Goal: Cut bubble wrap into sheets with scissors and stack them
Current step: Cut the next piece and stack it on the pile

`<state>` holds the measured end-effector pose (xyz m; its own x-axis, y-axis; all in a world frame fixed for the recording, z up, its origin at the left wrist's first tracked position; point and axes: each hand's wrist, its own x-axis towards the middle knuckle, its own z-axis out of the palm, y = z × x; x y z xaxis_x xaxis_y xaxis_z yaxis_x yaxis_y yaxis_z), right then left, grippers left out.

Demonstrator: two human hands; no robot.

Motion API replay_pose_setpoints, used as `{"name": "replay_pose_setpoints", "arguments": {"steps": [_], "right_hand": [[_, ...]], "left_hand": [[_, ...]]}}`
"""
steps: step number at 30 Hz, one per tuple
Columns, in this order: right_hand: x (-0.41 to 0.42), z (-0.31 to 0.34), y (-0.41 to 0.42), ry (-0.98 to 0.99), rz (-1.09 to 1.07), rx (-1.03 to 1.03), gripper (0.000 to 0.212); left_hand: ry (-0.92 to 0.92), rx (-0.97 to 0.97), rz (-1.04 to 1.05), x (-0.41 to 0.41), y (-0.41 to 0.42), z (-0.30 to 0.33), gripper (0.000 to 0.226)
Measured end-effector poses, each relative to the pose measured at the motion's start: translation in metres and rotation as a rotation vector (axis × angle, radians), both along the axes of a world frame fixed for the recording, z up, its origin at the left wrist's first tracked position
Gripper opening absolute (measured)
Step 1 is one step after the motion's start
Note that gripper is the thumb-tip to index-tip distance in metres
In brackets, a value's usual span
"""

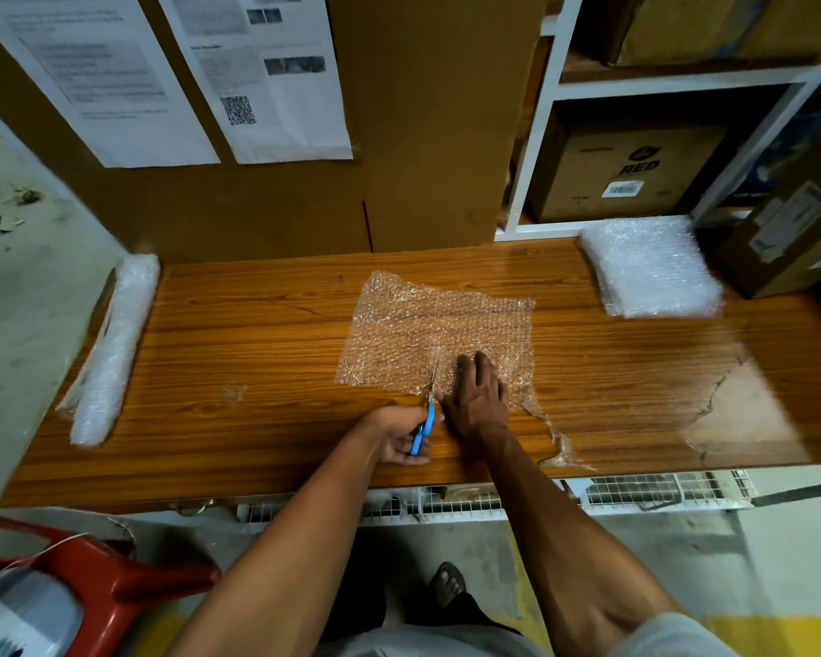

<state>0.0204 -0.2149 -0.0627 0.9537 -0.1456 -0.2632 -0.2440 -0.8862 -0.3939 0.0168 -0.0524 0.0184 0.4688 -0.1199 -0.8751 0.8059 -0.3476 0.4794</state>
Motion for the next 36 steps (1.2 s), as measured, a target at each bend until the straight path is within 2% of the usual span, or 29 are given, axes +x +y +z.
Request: {"name": "replay_pose_setpoints", "arguments": {"steps": [9, 15, 22, 30, 32, 34, 36], "right_hand": [[0.004, -0.003, -0.005, 0.022, -0.010, 0.037, 0.097], [0.020, 0.004, -0.020, 0.071, 0.168, -0.047, 0.107], [0.023, 0.001, -0.026, 0.146, 0.222, -0.013, 0.101], [0.022, -0.002, -0.027, 0.139, 0.210, 0.020, 0.104], [0.024, -0.005, -0.028, 0.137, 0.207, 0.026, 0.096], [0.027, -0.004, -0.028, 0.073, 0.167, 0.039, 0.078], [0.030, -0.004, -0.031, 0.010, 0.130, 0.029, 0.069]], "left_hand": [[-0.019, 0.011, 0.049, -0.001, 0.003, -0.013, 0.016], [0.038, -0.017, 0.036, 0.008, 0.002, -0.010, 0.017], [0.018, 0.014, -0.018, 0.026, -0.012, 0.005, 0.025], [-0.040, 0.028, 0.040, 0.026, -0.016, -0.010, 0.016], [-0.028, 0.009, 0.045, 0.026, -0.015, -0.009, 0.015], [-0.011, -0.010, 0.045, 0.028, -0.013, -0.009, 0.017], [0.002, -0.018, 0.032, 0.031, -0.012, -0.008, 0.019]]}}
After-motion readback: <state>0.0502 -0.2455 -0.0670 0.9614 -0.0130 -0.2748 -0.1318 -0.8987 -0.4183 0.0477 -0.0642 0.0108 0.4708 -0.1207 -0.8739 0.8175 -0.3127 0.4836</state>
